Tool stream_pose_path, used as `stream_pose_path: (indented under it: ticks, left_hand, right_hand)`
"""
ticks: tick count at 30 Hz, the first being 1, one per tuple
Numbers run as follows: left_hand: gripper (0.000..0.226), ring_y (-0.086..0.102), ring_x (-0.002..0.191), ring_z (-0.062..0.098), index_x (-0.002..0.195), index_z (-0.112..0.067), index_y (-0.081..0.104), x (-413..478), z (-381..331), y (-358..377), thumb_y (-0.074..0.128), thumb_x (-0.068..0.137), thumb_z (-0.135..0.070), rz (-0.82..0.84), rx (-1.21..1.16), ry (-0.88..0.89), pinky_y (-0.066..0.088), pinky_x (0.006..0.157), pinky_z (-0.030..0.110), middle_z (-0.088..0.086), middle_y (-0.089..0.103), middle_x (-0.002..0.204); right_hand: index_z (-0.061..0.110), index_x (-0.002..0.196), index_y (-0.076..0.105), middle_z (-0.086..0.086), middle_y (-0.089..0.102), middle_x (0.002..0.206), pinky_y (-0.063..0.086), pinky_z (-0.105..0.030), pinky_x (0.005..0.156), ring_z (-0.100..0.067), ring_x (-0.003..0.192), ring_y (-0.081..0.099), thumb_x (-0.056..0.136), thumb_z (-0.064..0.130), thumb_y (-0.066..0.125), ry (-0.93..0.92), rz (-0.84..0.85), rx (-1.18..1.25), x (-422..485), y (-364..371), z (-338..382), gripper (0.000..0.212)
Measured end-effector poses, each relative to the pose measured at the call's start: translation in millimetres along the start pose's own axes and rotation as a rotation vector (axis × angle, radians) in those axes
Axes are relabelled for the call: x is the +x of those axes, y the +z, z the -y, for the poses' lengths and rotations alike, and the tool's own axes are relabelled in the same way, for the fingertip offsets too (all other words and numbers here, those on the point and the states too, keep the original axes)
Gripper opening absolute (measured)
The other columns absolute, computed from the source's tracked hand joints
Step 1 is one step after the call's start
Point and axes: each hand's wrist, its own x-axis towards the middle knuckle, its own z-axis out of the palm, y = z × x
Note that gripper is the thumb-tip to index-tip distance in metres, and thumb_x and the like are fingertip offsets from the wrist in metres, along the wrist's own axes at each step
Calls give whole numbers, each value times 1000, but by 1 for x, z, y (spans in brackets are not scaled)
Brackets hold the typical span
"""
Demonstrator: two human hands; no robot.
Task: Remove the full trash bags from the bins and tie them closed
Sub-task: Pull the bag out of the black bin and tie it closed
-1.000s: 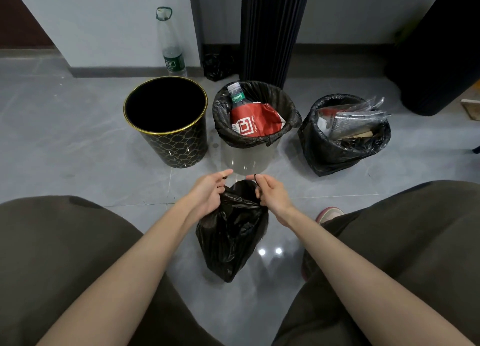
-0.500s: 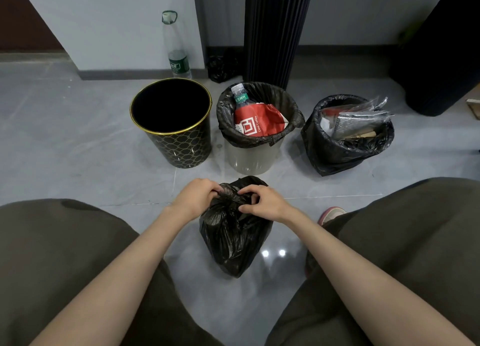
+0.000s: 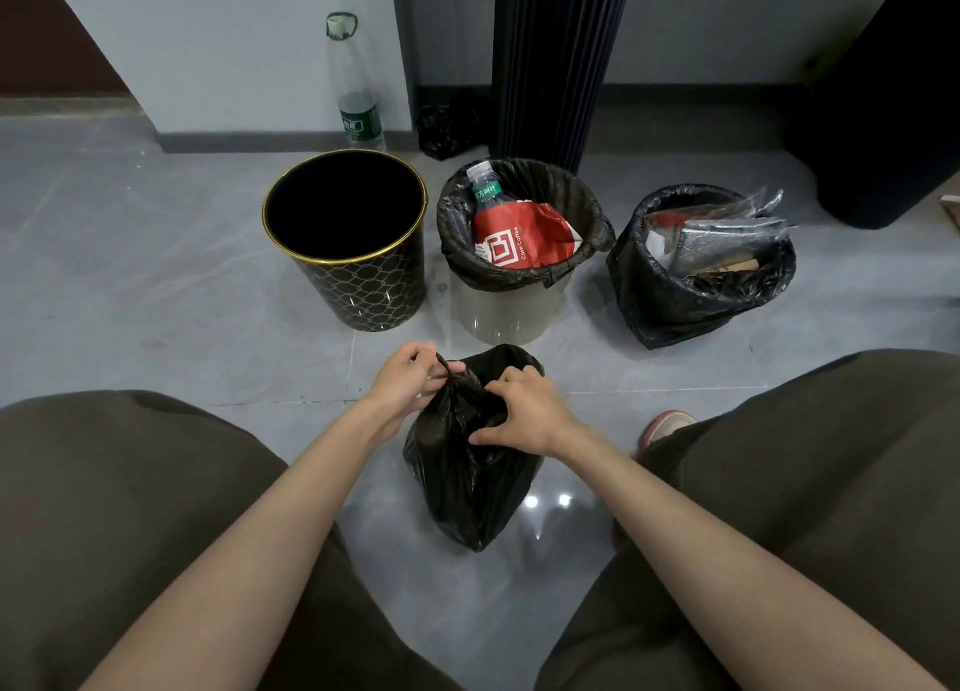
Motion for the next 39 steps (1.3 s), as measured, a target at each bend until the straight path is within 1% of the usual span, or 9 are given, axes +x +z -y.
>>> stream_pose_path:
  ticks: [6,11,17,20,22,26,30,35,39]
  left_hand:
    - [25,59,67,19,81,-15,43,4,0,3,34,102,-26,-93,69,79,47,54,22,7,69,87]
    - [25,59,68,21,79,-13,43,8,4,2,36,102,-22,-93,-110,-18,50,63,30,10,66,88]
    - [14,65,97,25,99,-12,44,9,2,-2,41,100,-25,-97,-153,1,53,78,29,11,66,107]
    - [68,57,109,18,140,-17,22,7,7,-10,60,89,-38,-39,-44,-19,45,97,35,1,64,111]
    - [85,54,108,13,145,-16,19,3,13,-9,70,81,-37,19,80,-15,42,98,31,-6,59,111]
    - [42,58,98,5,116,-21,59,2,19,-1,75,77,-28,125,381,156,46,84,16,-9,63,107]
    - [17,63,89,15,102,-6,69,8,24,4,59,91,-12,36,324,229,49,76,19,5,69,93]
    - [24,65,86,22,88,-5,70,16,33,10,54,94,-22,-48,46,118,53,80,31,14,69,91]
    - [24,65,85,17,96,-11,68,11,31,23,47,98,-22,-4,-247,67,55,78,25,7,69,92]
  right_hand:
    - [25,131,48,1,49,111,31,-34,94,-19,103,37,65,78,58,-11,31,-12,-5,7,11,86]
    - [17,114,57,-4,58,110,32,-36,89,-24,103,45,93,42,48,-7,-133,-143,-5,20,10,34]
    - [15,89,58,-6,65,97,35,-39,87,-28,96,50,100,22,36,56,-156,114,3,8,6,25]
    - [19,78,46,-7,63,87,37,-42,88,-29,92,49,100,21,36,83,-132,198,5,6,3,24]
    - [20,74,43,-6,59,81,37,-41,88,-29,92,49,100,22,36,96,-116,217,7,6,2,27]
    - [26,61,33,-1,53,76,35,-40,87,-30,92,50,100,23,36,91,-114,234,10,7,1,39]
    - [28,60,32,9,47,64,37,-43,91,-24,81,45,100,25,37,59,-112,239,10,7,0,41]
    - [29,56,36,11,46,60,40,-42,85,-23,79,53,99,32,40,49,-100,279,11,4,0,44]
    - [24,60,39,3,51,69,40,-39,83,-23,82,53,100,29,40,111,13,300,8,5,3,41]
